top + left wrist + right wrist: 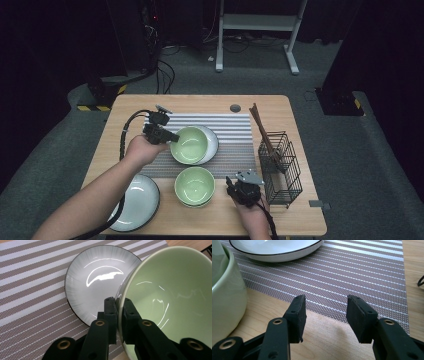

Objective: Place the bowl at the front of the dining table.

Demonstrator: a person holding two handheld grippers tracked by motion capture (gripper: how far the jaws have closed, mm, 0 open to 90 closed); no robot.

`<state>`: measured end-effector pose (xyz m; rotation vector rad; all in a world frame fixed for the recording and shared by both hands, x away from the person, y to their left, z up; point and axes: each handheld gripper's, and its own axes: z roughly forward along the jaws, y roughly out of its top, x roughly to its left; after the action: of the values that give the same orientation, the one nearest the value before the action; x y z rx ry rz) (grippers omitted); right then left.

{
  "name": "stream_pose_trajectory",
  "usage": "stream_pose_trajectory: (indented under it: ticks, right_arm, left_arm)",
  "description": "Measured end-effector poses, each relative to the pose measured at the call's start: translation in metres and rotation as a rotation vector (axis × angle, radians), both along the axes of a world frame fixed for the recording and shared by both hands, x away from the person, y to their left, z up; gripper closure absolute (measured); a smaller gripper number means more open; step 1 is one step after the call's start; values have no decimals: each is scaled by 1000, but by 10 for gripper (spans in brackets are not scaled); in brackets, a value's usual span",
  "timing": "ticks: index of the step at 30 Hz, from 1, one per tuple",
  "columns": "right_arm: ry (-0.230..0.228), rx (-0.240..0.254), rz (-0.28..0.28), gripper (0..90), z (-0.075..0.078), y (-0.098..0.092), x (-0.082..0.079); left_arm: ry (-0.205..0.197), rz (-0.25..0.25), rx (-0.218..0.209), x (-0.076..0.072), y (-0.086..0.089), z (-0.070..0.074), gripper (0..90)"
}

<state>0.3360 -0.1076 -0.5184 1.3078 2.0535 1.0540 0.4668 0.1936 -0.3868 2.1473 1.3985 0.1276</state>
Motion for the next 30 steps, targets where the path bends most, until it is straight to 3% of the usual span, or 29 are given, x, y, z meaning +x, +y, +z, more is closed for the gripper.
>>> stream_pose_trajectory:
  ticks: [15,30]
  right_arm:
    - [0,8,-7,502,1,-1,0]
    - [-4,4,-6,503,1,-1,0]
  left_arm:
    - [-15,58,-7,18,-1,-12,842]
    - [-47,108,-27,27,0,-15,842]
